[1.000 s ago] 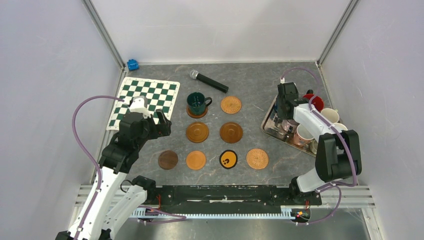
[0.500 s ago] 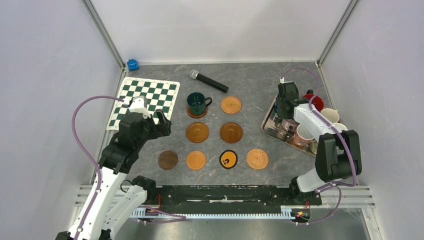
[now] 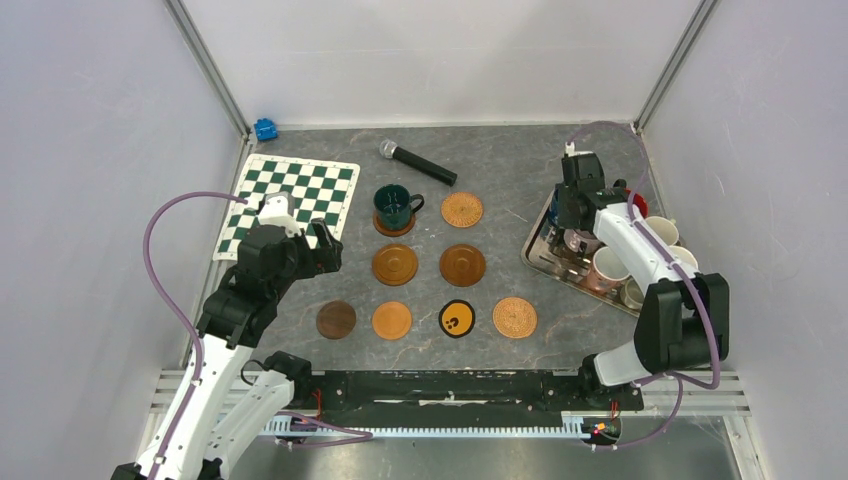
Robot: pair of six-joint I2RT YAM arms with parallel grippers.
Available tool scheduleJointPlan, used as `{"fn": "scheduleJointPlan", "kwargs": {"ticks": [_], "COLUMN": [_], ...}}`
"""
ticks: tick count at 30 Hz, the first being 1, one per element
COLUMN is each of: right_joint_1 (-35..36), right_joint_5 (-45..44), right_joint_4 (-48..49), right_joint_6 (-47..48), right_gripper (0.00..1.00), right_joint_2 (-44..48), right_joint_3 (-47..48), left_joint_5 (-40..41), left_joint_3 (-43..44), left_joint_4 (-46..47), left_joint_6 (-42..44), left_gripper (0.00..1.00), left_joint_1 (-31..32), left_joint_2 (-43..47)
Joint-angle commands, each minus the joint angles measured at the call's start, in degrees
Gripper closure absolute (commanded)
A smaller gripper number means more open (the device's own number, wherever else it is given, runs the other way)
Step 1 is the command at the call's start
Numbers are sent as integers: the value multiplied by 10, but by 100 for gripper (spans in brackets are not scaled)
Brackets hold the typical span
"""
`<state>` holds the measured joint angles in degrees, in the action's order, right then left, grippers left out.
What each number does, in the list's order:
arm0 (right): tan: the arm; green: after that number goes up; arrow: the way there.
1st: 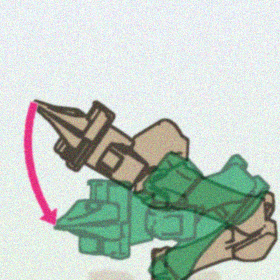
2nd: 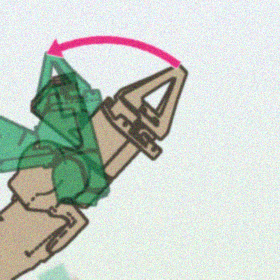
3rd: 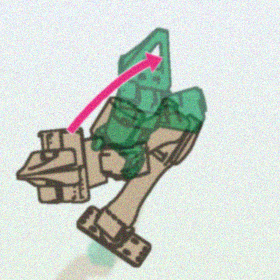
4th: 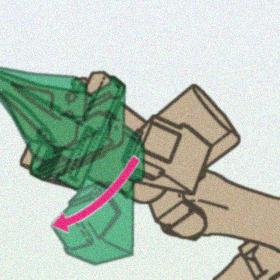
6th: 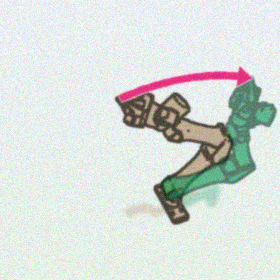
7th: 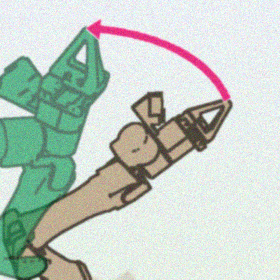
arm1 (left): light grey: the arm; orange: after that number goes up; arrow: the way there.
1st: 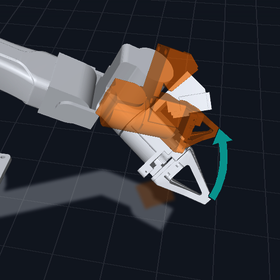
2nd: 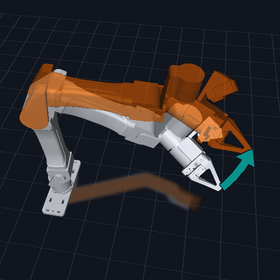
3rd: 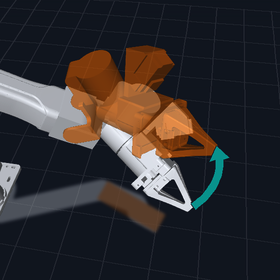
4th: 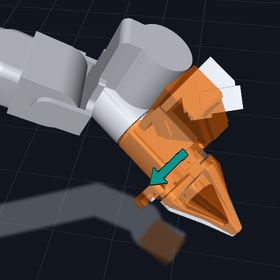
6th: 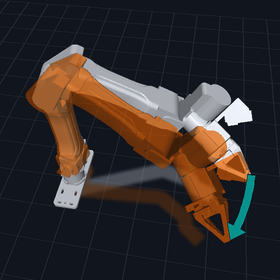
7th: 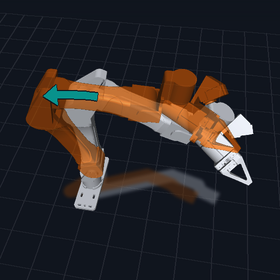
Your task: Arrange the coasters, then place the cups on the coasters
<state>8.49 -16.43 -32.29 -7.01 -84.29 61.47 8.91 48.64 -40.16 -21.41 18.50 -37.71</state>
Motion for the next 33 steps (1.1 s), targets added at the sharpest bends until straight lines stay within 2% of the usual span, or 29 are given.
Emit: {"fn": "scheduleJointPlan", "kwargs": {"ticks": [1, 11, 16, 23, 33], "right_joint_1": [-1, 8, 43, 180, 371], "right_joint_5": [2, 32, 66, 101, 120], "right_joint_4": [1, -42, -44, 26, 61], "right_joint_6": [-10, -31, -10, 54, 128], "right_gripper": [100, 100, 100, 100, 100], "right_joint_2": [35, 71, 86, 80, -43], "right_joint_3": [59, 110, 139, 142, 223], "left_joint_5": [10, 8, 12, 36, 140], "left_joint_3": [0, 0, 0, 2, 14], "left_joint_4": [18, 16, 16, 15, -8], "left_joint_6": [27, 27, 25, 19, 5], "left_gripper": [0, 0, 0, 0, 0], "left_joint_1": [1, 2, 2, 2, 2], "left_joint_2": [10, 9, 11, 19, 58]}}
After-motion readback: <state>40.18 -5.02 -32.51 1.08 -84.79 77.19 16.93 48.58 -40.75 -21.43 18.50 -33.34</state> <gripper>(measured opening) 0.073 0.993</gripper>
